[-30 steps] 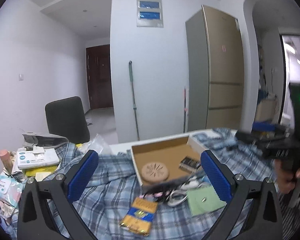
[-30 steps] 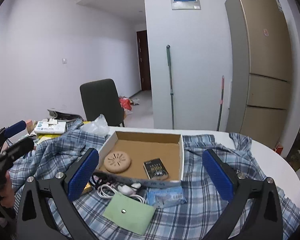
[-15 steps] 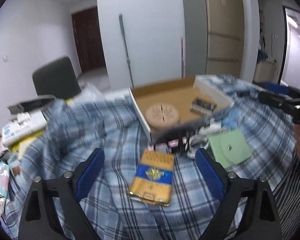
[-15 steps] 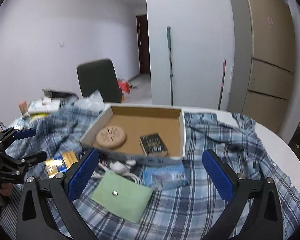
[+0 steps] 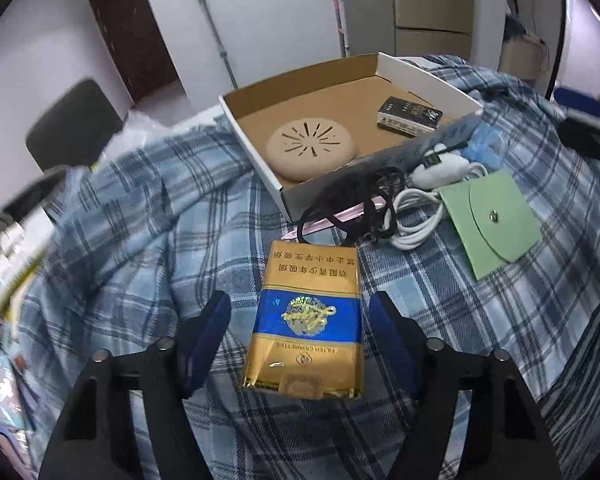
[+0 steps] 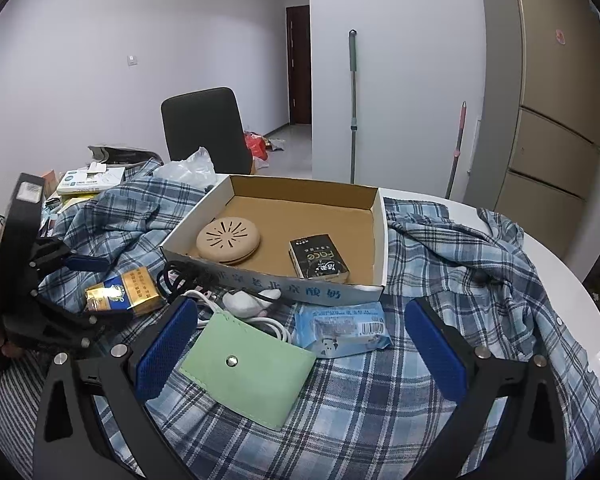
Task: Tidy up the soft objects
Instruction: 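Grasp the gold-and-blue cigarette pack with the left gripper, then grasp the blue wet-wipe pack with the right gripper while the left holds the cigarette pack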
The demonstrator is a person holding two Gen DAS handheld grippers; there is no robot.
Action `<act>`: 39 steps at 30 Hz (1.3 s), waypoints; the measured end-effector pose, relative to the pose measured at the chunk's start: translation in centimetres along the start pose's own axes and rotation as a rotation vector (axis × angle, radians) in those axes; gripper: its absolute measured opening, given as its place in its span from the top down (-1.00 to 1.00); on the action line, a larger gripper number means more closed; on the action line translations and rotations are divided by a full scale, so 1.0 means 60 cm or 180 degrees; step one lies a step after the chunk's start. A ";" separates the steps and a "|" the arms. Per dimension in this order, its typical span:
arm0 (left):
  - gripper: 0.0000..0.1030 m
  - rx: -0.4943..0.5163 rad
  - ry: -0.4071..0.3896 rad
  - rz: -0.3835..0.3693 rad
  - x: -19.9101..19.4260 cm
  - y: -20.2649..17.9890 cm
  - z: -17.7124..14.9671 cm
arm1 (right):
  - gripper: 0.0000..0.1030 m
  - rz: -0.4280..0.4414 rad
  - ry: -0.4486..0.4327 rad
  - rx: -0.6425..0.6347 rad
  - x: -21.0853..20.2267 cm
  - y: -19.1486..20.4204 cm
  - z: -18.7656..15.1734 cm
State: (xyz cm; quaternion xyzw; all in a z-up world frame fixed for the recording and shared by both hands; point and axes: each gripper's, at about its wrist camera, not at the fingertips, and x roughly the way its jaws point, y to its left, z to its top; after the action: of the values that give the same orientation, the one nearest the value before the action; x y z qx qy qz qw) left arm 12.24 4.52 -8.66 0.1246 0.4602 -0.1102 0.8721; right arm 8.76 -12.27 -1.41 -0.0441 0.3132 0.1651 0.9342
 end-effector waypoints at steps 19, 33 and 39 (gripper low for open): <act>-0.05 0.0008 -0.0041 -0.0074 -0.007 -0.002 0.002 | -1.00 0.0030 0.0063 -0.0079 0.008 0.004 -0.002; -0.05 -0.0262 -0.1277 -0.0144 -0.144 -0.098 0.028 | -0.75 0.0022 0.0033 0.0076 0.000 -0.022 0.008; -0.05 -0.0531 -0.1423 -0.0105 -0.137 -0.099 0.061 | -0.68 -0.0100 0.0091 0.0231 0.010 -0.051 0.012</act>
State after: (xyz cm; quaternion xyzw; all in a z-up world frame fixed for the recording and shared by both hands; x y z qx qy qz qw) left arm 8.74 -1.65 -0.53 0.0171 0.2651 -0.1108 0.9577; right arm 10.66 -14.87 -1.24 -0.0175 0.3316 0.1382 0.9331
